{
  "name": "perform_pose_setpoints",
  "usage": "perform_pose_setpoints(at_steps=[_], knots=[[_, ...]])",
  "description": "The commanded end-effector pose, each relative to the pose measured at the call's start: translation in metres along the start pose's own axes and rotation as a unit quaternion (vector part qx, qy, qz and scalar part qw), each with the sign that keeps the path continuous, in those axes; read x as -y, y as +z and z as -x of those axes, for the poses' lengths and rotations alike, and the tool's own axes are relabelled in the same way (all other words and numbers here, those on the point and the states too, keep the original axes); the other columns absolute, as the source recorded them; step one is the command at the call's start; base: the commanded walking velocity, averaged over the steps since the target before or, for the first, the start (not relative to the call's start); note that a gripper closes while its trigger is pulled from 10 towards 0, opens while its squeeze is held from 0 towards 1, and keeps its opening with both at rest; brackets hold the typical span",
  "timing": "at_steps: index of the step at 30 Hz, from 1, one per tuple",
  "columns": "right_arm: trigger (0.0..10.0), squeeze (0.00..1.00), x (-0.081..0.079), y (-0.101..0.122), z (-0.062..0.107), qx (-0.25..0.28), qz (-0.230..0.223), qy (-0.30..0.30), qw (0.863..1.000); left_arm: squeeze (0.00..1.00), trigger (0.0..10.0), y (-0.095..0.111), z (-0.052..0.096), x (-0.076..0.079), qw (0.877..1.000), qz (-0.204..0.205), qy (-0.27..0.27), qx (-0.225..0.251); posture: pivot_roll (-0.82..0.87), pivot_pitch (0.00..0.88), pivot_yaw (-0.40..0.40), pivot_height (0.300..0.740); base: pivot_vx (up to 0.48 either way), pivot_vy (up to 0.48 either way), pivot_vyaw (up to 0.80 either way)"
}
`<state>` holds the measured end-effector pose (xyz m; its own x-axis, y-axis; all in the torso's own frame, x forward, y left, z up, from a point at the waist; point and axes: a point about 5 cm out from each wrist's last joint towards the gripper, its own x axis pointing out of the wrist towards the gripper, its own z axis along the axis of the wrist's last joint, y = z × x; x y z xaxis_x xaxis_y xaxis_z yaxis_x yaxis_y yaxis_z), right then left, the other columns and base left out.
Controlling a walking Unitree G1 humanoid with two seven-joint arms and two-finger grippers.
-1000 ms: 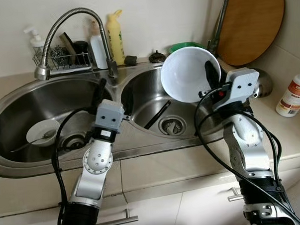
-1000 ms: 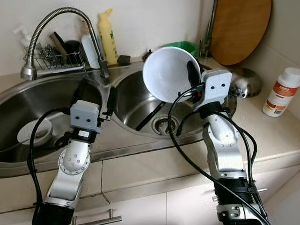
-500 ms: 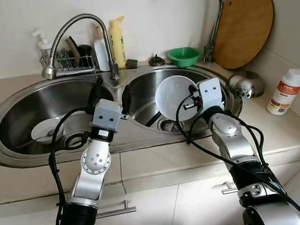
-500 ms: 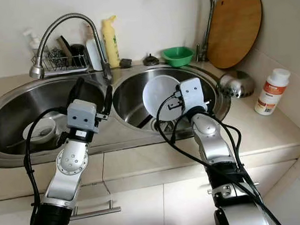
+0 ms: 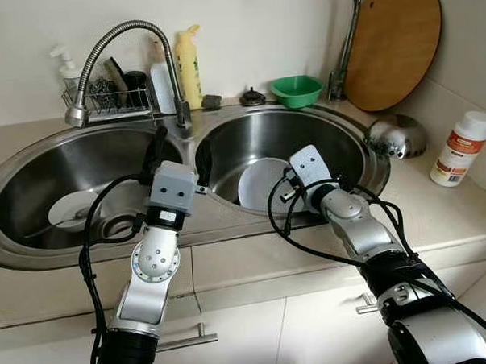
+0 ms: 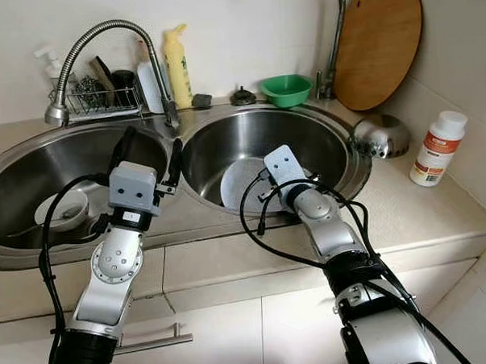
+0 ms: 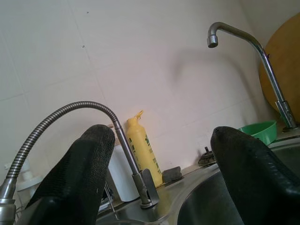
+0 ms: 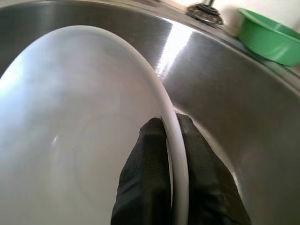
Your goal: Kitchen organization
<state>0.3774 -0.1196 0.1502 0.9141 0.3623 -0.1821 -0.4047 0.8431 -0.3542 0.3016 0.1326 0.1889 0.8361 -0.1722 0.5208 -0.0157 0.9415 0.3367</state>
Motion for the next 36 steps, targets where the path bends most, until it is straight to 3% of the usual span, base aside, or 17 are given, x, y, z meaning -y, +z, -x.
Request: perform_pose_setpoints(at_steps=[1,2,3,10,14,17,19,20,21,22,23,24,31,33,34,35,36], knots=[[10.0,0.55,-0.013,-0.025,0.003,-0.047,-0.015,0.025,0.998,0.00,10.0,0.000,0.001,0.003,1.000,0.002,-0.007,-0.005,0.07,0.000,0.019,0.740,0.000,0.000,0.00],[10.0,0.55,-0.013,-0.025,0.003,-0.047,-0.015,0.025,0.998,0.00,10.0,0.000,0.001,0.003,1.000,0.002,-0.007,-0.005,0.07,0.000,0.019,0.740,0.000,0.000,0.00],[10.0,1.00,-0.013,-0.025,0.004,-0.046,-0.019,0.023,0.998,0.00,10.0,-0.001,0.001,0.003,1.000,0.002,-0.007,-0.006,0.07,0.000,0.020,0.740,0.000,0.000,0.00],[10.0,1.00,-0.001,-0.016,0.006,-0.008,-0.035,-0.010,0.999,0.00,10.0,-0.002,0.002,0.004,1.000,0.003,-0.010,-0.009,0.06,0.000,0.021,0.740,0.000,0.000,0.00],[10.0,1.00,0.009,0.001,0.010,0.058,-0.050,-0.036,0.996,0.00,10.0,-0.003,0.003,0.006,1.000,0.005,-0.013,-0.012,0.06,0.000,0.021,0.740,0.000,0.000,0.00],[10.0,1.00,0.010,0.005,0.012,0.068,-0.032,-0.036,0.997,0.00,10.0,-0.004,0.003,0.007,1.000,0.005,-0.013,-0.012,0.06,0.000,0.019,0.740,0.000,0.000,0.00],[10.0,1.00,0.005,0.008,0.015,0.073,0.042,-0.017,0.996,0.00,10.0,-0.004,0.003,0.007,1.000,0.005,-0.014,-0.013,0.06,0.000,0.020,0.740,0.000,0.000,0.00],[10.0,1.00,0.005,0.008,0.015,0.073,0.042,-0.017,0.996,0.00,10.0,-0.004,0.003,0.007,1.000,0.005,-0.014,-0.013,0.06,0.000,0.020,0.740,0.000,0.000,0.00],[10.0,1.00,0.001,0.009,0.017,0.073,0.114,0.002,0.991,0.00,10.0,-0.004,0.004,0.007,1.000,0.005,-0.014,-0.014,0.06,0.000,0.020,0.740,0.000,0.000,0.00],[10.0,1.00,0.001,0.009,0.017,0.073,0.114,0.002,0.991,0.00,10.0,-0.004,0.004,0.007,1.000,0.005,-0.014,-0.014,0.06,0.000,0.020,0.740,0.000,0.000,0.00],[10.0,1.00,-0.002,0.009,0.019,0.069,0.209,0.021,0.975,0.00,10.0,-0.004,0.004,0.007,1.000,0.004,-0.015,-0.014,0.05,0.000,0.021,0.740,0.000,0.000,0.00],[10.0,1.00,-0.002,0.008,0.019,0.068,0.228,0.025,0.971,0.00,10.0,-0.004,0.004,0.007,1.000,0.004,-0.015,-0.014,0.05,0.000,0.021,0.740,0.000,0.000,0.00],[10.0,1.00,0.004,0.017,0.023,0.084,0.189,0.021,0.978,0.00,10.0,-0.005,0.003,0.007,1.000,0.004,-0.016,-0.015,0.05,0.000,0.020,0.740,0.000,0.000,0.00],[10.0,1.00,0.008,0.024,0.024,0.107,0.150,-0.005,0.983,0.00,10.0,-0.005,0.004,0.007,1.000,0.005,-0.015,-0.015,0.05,0.000,0.020,0.740,0.000,0.000,0.00],[10.0,0.50,0.012,0.032,0.025,0.135,0.126,-0.030,0.982,0.00,10.0,-0.005,0.004,0.007,1.000,0.005,-0.015,-0.015,0.05,0.000,0.020,0.740,0.000,0.000,0.00],[10.0,0.50,0.015,0.037,0.026,0.153,0.111,-0.047,0.981,0.00,10.0,-0.005,0.004,0.008,1.000,0.006,-0.015,-0.015,0.05,0.000,0.019,0.740,0.000,0.000,0.00],[10.0,0.00,0.021,0.048,0.030,0.193,0.078,-0.079,0.975,0.00,10.0,-0.005,0.004,0.007,1.000,0.009,-0.014,-0.014,0.05,0.000,0.019,0.740,0.000,0.000,0.00]])
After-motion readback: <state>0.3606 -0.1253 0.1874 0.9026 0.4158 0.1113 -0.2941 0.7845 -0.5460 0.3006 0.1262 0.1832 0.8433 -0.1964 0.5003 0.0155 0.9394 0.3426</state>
